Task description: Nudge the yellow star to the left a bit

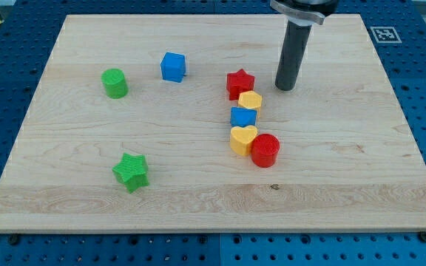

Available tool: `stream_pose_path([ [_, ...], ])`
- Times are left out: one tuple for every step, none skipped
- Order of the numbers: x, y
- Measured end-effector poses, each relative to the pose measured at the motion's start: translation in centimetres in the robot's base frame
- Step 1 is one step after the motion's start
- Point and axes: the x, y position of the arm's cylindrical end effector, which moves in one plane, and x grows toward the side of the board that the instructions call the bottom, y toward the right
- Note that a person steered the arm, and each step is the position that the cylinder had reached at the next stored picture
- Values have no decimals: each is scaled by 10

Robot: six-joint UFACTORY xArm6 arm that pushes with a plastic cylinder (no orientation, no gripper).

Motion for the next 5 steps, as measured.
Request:
stream_pose_path([
  [14,0],
  [15,0],
  [31,0],
  [37,-6],
  [37,-23],
])
